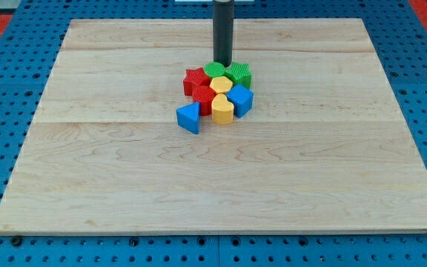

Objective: Point your hand to the top of the green star

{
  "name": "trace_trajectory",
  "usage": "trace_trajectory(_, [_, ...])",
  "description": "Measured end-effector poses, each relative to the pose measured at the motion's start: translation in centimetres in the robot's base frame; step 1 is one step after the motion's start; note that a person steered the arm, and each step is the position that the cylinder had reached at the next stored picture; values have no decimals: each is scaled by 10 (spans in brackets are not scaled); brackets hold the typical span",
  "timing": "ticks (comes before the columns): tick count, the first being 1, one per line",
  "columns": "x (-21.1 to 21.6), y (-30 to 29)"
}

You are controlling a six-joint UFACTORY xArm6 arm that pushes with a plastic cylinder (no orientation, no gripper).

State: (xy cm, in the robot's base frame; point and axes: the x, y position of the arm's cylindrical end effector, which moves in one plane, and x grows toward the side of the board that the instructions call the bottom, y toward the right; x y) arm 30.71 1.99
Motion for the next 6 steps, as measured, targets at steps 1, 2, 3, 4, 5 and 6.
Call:
trace_trajectory(1, [-2,45])
trace_trajectory(2, [21,54])
trace_trajectory(3, [35,55])
trace_trajectory(4, [17,80])
trace_trajectory(5, [2,82])
trace_trajectory(6, [2,42])
